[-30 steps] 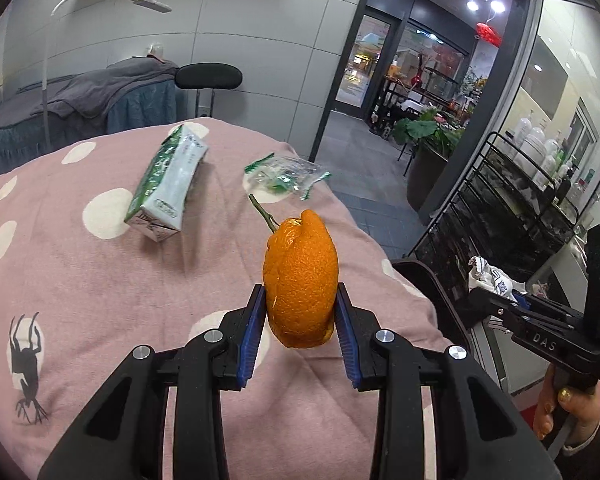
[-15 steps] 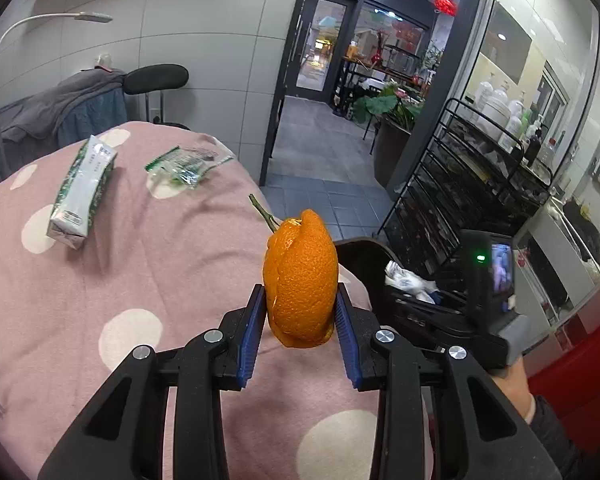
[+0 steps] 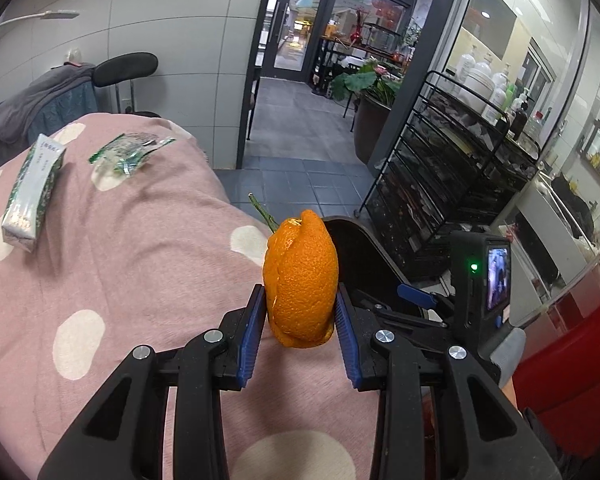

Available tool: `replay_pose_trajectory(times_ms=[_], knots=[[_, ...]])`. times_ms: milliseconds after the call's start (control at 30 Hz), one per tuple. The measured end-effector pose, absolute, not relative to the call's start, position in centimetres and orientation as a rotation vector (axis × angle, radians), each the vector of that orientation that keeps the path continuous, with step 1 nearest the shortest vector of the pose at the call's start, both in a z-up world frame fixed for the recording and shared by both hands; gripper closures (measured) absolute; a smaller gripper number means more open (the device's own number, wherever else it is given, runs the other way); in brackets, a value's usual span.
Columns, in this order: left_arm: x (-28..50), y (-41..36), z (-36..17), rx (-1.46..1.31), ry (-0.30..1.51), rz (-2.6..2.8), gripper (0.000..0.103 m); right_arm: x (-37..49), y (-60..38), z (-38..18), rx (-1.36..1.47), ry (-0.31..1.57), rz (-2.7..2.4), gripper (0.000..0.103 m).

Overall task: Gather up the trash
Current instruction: 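Carry peel and packet over the bin and open both grippers to drop them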

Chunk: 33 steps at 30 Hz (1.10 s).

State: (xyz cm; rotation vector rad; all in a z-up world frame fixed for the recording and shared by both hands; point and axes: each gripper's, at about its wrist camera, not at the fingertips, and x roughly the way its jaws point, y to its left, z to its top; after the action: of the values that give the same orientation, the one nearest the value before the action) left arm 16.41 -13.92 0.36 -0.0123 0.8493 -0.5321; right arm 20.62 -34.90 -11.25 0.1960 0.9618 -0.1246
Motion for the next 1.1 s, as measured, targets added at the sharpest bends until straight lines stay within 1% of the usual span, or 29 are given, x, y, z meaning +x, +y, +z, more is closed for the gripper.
replay_pose_trajectory(times_ms=[233,467,733,867,933,967,1000,1067,1100], knots=[[17.6,-17.8,-0.6,0.023,0.907,-0.600,0.069,17.8,-35.9,-9.4,0.217,0.922,-0.142,0.031],[18.4,-21.4,-2.1,0.077,0.972,-0.635,0.069,15.3,-37.5,-8.0,0.219,0.887,-0.198,0.026],[19.9,-24.1,-4.3,0.109,1.075,-0.634,0.069,13.6,-39.1,-8.2,0.242,0.882,-0.254,0.025],[20.1,-24.9,-4.8,0.140,1.088,-0.631,0.068,13.5,-39.6,-8.4,0.263,0.886,-0.263,0.025],[20.2,-25.1,-5.0,0.153,1.083,-0.624,0.064,13.4,-39.8,-8.3,0.265,0.884,-0.267,0.025],[20.3,-25.2,-5.0,0.159,1.076,-0.622,0.056,13.3,-39.9,-8.2,0.264,0.881,-0.270,0.025],[20.2,-25.3,-4.9,0.164,1.065,-0.621,0.044,13.2,-40.0,-8.1,0.263,0.879,-0.272,0.025],[20.3,-25.3,-4.7,0.167,1.044,-0.620,0.028,13.3,-40.0,-8.0,0.268,0.880,-0.272,0.025],[20.2,-25.3,-4.6,0.170,1.034,-0.623,0.027,13.3,-40.0,-8.0,0.270,0.879,-0.274,0.025]])
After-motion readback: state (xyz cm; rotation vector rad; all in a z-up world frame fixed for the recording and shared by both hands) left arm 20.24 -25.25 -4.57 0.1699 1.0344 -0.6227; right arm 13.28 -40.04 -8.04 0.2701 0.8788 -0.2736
